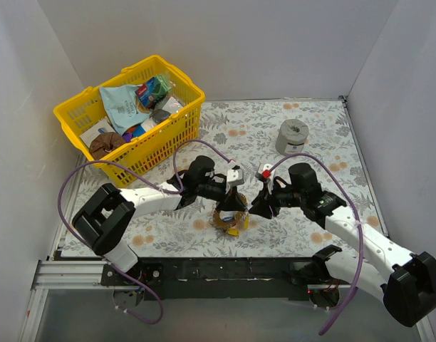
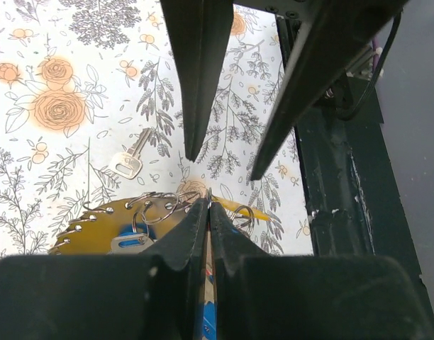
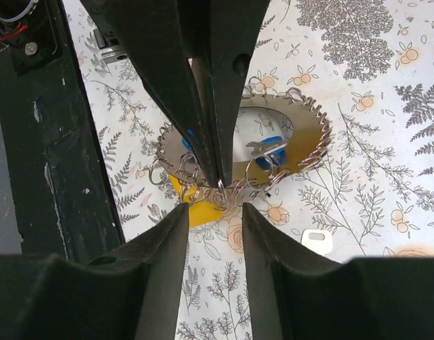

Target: Put the keys on the keyring

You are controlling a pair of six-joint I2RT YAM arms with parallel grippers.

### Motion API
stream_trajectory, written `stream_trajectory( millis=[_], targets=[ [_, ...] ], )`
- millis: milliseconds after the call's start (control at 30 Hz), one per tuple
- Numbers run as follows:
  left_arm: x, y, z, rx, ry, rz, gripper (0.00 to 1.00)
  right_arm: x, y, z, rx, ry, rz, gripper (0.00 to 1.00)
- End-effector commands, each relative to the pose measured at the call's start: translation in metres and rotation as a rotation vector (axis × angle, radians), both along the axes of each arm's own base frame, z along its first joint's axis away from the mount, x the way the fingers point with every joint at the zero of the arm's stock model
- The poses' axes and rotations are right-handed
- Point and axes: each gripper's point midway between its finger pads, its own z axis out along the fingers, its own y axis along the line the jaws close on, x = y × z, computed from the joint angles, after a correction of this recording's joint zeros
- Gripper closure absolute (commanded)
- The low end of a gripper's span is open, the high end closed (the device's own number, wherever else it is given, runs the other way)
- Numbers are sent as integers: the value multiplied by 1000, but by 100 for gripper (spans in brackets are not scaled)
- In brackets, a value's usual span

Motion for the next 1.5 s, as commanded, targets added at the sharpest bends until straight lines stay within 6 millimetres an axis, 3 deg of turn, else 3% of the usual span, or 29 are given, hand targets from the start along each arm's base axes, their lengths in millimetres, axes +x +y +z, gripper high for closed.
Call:
stream_trajectory(
  millis=[0, 233, 700, 1000, 1467],
  targets=[
    [7, -7, 43, -131, -77, 42, 100, 3, 2, 9, 47, -31, -29, 53],
    [7, -3, 57, -201, -99, 69, 100, -3, 2, 6, 60, -11, -24, 51],
    [7, 0, 60, -213, -91, 67, 100, -15, 9, -4, 109, 58, 26, 57],
    [5, 0, 62, -215, -89, 63, 100, -11, 15, -6, 139, 60, 26, 60],
    [5, 1, 61, -210, -90, 62, 100, 5, 9, 21, 178, -72, -71, 50]
  ],
)
